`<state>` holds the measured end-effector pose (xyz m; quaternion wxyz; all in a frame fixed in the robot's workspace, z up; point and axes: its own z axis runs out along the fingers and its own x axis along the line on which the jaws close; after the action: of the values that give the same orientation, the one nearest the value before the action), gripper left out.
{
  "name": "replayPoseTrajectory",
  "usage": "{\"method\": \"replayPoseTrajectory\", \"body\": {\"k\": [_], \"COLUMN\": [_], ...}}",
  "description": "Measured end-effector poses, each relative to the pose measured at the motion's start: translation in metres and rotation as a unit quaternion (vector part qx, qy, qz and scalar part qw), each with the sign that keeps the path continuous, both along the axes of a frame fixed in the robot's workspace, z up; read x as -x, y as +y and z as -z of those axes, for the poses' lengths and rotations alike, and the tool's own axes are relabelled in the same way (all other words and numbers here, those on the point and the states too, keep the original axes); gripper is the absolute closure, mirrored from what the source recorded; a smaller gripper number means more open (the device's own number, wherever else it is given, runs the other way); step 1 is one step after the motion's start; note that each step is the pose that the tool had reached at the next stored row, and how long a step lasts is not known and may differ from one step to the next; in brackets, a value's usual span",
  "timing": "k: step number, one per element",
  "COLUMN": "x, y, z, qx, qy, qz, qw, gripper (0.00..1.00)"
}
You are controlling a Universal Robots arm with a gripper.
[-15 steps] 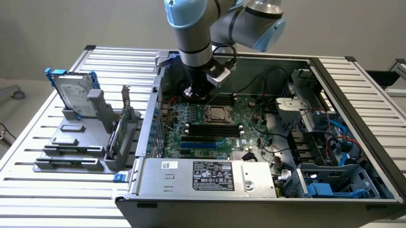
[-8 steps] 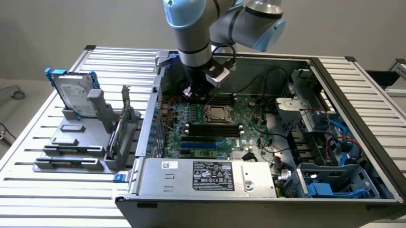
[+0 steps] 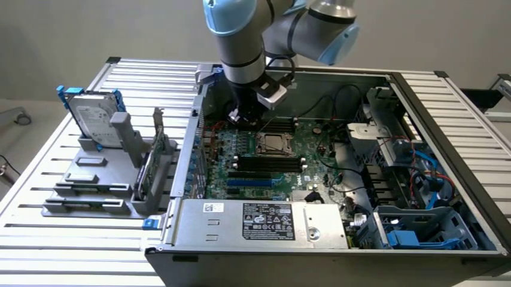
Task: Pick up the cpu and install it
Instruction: 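Install the first cpu locking lever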
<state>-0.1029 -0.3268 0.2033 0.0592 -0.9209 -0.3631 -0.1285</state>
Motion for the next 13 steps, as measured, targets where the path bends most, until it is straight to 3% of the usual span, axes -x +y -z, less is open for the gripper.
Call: {"method": "replayPoseTrajectory", "body": {"k": [8, 13], "x": [-0.0017, -0.0035], "y": [0.0000, 0.0001], "z": [-0.0032, -0.0032], "qx": [0.0058, 0.0077], "qy": [-0.0001, -0.0001], "qz": [0.000, 0.000], "qw": [1.0000, 1.0000], "gripper": [0.89, 0.89]}}
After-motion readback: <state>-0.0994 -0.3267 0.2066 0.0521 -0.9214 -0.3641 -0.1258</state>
